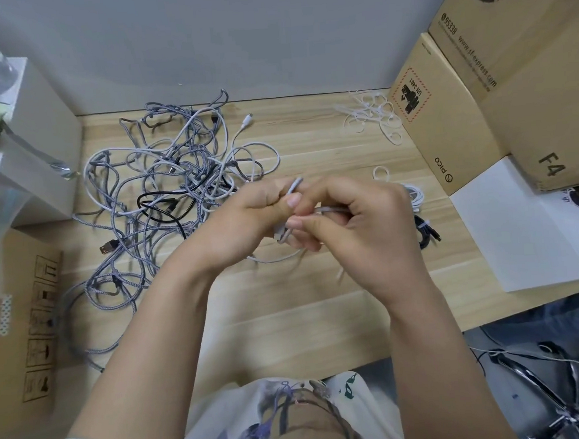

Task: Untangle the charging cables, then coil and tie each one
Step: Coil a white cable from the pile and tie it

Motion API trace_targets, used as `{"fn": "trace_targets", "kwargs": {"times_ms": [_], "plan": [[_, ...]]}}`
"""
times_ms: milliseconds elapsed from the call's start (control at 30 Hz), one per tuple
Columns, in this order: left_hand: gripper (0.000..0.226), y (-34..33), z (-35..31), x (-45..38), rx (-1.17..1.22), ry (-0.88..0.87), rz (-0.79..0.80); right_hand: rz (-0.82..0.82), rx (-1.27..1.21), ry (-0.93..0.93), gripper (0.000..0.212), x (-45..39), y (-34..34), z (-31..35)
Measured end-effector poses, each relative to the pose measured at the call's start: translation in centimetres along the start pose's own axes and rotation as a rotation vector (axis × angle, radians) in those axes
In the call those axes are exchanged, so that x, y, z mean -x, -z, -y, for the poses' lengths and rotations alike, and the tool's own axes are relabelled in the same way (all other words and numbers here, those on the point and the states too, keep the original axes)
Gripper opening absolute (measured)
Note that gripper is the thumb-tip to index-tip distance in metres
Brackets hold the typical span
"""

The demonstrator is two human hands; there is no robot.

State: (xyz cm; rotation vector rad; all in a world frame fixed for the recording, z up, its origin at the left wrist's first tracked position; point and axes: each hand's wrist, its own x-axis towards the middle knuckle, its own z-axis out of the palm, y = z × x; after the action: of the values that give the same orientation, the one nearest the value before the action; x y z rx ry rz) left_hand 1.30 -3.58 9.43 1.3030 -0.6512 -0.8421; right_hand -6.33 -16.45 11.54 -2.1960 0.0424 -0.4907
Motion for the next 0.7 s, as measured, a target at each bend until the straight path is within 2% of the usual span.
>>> {"fn": "trace_targets", "kwargs": {"times_ms": [133,200,267,433,500,567,700], "plan": [[0.028,0.5,-0.2,0.4,0.07,0.147,0.083,-0.102,-0.083,0.015,0.019,0.0,0.4,-0.1],[0.025,0.7,-0.4,0.7,0.122,0.139,0.104,-0.125,-0.091,0.023,0.024,0.0,0.6,0.1],[0.032,0.9,-0.5,0.8,0.15,0.122,0.137,-0.138,-0.099,0.03,0.025,0.0,0.5,0.3],[0.031,1.2,0.1,0.8,0.267,0.046,0.357,-0.205,-0.2,-0.025,0.022,-0.1,0.3,0.2],[0.028,1.0,0.4,0.8,0.368,-0.002,0.357,-0.223,-0.262,-0.056,0.027,-0.4,0.2,0.1],[0.02,0.8,0.5,0.6,0.5,-0.049,0.297,-0.175,-0.265,-0.078,0.02,-0.7,0.0,-0.2],[0.014,0.5,0.5,0.1,0.715,-0.126,0.172,0.12,-0.34,-0.278,0.019,-0.6,-1.0,-0.9]]}}
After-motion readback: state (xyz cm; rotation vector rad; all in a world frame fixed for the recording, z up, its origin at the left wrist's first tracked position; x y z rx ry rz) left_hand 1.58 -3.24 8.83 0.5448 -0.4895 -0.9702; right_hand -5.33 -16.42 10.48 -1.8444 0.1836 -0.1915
